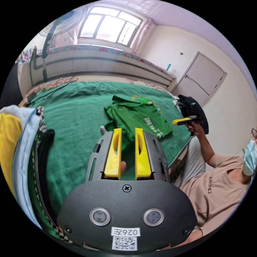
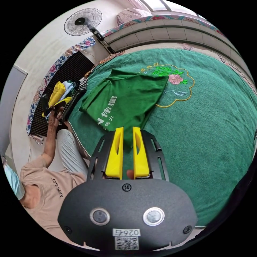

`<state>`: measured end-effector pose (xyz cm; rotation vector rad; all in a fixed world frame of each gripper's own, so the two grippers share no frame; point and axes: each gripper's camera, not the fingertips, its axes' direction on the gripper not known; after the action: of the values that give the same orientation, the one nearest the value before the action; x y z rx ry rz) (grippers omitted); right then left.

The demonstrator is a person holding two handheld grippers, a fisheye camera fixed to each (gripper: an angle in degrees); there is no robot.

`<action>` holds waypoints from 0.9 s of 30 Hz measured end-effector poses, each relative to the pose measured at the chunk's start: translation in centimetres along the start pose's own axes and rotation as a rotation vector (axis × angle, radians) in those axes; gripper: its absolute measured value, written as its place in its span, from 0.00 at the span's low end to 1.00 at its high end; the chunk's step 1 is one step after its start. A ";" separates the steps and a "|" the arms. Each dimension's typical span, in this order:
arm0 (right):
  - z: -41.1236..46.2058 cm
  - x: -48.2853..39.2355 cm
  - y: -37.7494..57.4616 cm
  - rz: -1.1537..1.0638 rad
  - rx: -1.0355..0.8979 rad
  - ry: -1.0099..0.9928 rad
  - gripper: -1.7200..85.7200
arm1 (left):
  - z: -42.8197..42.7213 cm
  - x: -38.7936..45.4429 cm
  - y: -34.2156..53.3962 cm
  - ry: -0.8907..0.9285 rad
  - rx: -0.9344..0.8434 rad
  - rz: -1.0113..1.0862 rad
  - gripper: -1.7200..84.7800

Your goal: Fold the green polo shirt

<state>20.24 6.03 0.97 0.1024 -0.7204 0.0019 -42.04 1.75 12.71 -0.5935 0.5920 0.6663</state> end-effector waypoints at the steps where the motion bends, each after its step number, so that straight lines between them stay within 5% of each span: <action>1: 0.0 0.3 0.1 0.013 -0.021 -0.018 0.09 | 0.5 -0.5 1.0 -0.031 -0.034 -0.026 0.17; 10: -0.1 1.8 0.7 0.109 -0.128 0.018 0.13 | 6.3 -4.6 3.2 0.129 -0.167 -0.135 0.23; 17: -1.8 2.9 -1.7 0.101 -0.096 0.036 0.03 | 4.7 -7.3 2.0 0.216 -0.137 -0.127 0.06; 27: -8.1 7.3 -4.4 0.070 -0.147 -0.041 0.00 | -1.1 -8.4 1.3 0.075 -0.248 -0.091 0.01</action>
<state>31.20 2.15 -0.67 -0.0639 -0.7626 0.0135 -48.70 -1.40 17.15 -0.8755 0.5528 0.6385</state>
